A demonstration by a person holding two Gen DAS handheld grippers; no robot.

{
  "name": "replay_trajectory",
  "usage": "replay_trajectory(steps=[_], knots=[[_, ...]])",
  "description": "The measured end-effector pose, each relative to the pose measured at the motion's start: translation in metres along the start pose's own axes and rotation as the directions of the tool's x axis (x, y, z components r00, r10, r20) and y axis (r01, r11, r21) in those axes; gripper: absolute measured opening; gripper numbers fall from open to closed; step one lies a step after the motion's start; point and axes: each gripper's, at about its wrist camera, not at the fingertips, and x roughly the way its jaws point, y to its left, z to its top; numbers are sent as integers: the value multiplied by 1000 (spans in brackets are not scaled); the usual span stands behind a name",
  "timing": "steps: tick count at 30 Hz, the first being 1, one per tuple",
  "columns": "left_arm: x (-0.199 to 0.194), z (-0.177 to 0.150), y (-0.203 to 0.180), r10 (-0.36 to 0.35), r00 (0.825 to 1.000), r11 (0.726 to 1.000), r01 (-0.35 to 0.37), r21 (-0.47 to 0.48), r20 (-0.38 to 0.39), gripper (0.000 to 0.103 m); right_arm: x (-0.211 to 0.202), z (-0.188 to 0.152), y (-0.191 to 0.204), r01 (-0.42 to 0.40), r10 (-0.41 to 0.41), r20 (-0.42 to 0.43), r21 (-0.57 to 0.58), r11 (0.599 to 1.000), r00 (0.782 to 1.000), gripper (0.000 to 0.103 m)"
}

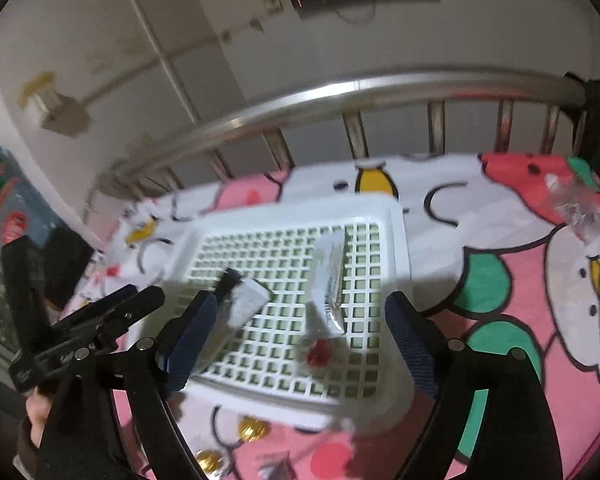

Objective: Organize snacks
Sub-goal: 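Withdraw both grippers from the tray back toward the candies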

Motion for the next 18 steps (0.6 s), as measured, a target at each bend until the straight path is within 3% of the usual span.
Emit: replay_trajectory(steps=[6, 11, 18], knots=[[-54, -10, -25, -64, 996, 997, 61, 51, 66, 103, -69, -21, 17, -86, 88, 112, -20, 996, 990, 101], [-99, -29, -41, -128, 985, 989, 119, 85, 117, 103, -116, -45, 33, -94, 106, 181, -75, 993, 978, 103], [-136, -65, -54, -146, 980, 979, 123, 165, 135, 103, -160, -74, 39, -92, 121, 250, -125, 988, 961, 103]])
